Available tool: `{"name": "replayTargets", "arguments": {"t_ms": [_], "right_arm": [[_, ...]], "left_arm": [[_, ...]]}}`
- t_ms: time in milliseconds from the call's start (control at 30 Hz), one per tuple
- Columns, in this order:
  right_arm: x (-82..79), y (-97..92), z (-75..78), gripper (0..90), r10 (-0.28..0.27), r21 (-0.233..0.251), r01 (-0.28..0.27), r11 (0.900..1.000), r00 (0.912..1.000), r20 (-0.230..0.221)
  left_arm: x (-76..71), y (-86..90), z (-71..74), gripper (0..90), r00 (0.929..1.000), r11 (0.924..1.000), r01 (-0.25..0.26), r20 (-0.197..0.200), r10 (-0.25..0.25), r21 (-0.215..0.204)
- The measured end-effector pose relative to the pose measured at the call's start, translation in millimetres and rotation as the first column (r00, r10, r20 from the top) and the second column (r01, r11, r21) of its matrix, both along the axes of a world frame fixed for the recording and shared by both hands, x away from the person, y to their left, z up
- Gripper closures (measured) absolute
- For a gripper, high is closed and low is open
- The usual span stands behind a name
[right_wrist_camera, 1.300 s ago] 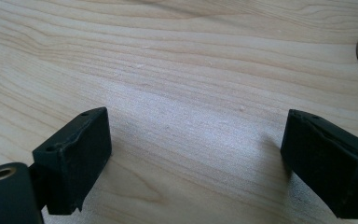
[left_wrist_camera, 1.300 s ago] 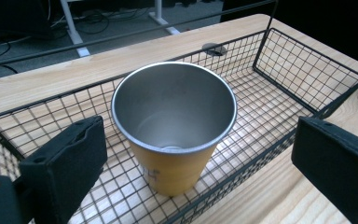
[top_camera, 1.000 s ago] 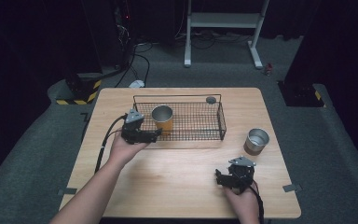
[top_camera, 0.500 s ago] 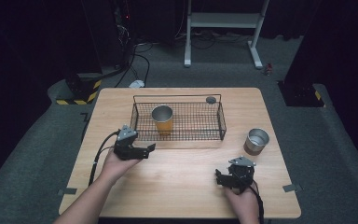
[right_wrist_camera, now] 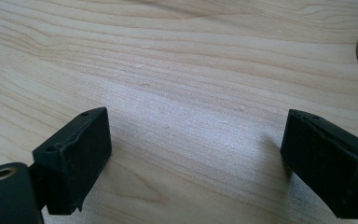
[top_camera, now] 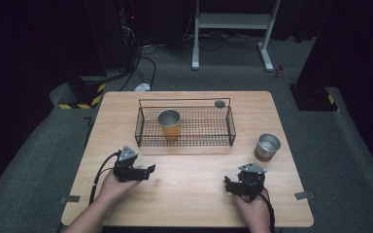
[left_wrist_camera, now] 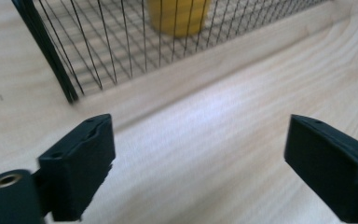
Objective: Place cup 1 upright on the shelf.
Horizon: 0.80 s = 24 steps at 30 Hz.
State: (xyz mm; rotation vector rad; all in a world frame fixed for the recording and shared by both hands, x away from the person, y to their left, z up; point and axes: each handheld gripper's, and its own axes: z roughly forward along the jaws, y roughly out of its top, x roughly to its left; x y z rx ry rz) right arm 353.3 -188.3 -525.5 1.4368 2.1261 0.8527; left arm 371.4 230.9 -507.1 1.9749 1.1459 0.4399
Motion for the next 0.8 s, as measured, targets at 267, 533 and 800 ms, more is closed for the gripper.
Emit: {"name": "replayTargets", "arguments": {"t_ms": [267,533,800], "right_arm": [[0.0,0.0,0.0,8.4,0.000,0.000,0.000,1.0000,1.0000,0.000],[0.0,0.0,0.0,8.4,-0.001,0.000,0.001,1.0000,1.0000,0.000],[-0.1,0.0,0.1,8.4,-0.001,0.000,0.001,1.0000,1.0000,0.000]], "left_arm": [[-9.9,1.6,-16.3,14.4,0.9980,0.9942,0.034,-0.056,-0.028,0.102],[-17.1,5.8,-22.4,8.6,0.9999,0.9924,0.001,-0.017,0.001,0.123],[-17.6,6.3,-22.8,5.0,0.9988,0.9907,-0.038,-0.026,0.041,0.130]]}}
